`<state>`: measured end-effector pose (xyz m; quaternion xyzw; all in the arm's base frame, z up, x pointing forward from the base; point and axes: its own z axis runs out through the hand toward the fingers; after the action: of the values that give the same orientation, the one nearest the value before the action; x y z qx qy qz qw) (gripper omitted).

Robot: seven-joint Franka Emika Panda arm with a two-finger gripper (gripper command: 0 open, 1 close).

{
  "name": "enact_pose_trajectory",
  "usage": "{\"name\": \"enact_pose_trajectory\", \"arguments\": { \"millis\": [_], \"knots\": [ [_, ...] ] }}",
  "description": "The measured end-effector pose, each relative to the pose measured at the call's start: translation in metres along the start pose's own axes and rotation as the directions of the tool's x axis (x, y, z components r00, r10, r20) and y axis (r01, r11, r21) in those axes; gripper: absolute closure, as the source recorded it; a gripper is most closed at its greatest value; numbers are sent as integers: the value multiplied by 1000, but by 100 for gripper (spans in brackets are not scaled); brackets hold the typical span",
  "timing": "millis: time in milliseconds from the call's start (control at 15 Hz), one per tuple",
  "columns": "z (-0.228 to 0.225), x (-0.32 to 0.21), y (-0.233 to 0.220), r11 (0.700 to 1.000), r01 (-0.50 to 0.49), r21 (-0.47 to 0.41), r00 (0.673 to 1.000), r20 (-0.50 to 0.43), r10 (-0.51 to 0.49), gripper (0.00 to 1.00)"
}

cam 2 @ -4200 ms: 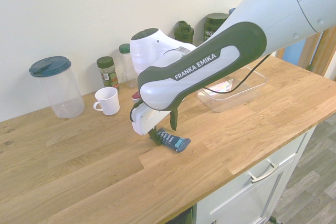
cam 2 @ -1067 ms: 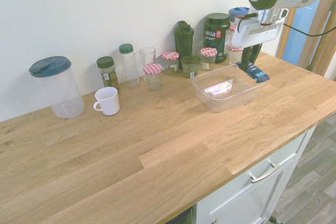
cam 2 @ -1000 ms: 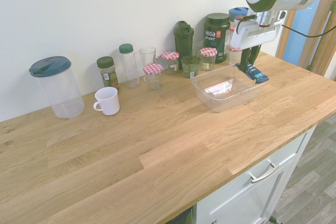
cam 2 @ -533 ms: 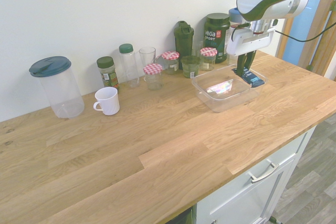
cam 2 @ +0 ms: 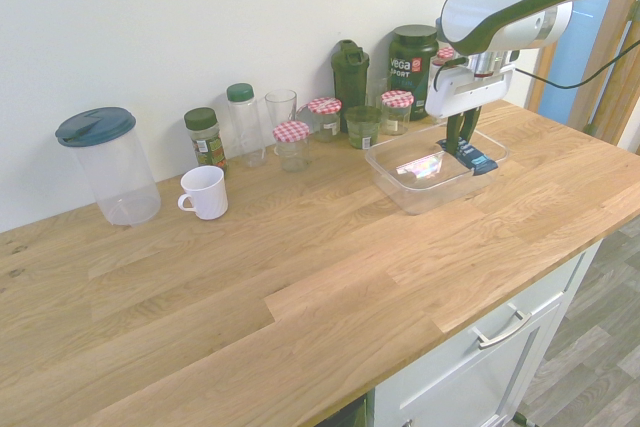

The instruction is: Put the protein bar into the container

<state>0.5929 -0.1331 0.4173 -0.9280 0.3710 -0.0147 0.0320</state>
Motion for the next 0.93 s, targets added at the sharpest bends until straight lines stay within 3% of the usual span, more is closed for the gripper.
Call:
{"name": "enact_pose_trajectory", "arguments": {
  "millis": [933],
  "knots": [
    [16, 36, -32, 1000, 12, -26, 1000, 13, -12, 100]
  ]
}}
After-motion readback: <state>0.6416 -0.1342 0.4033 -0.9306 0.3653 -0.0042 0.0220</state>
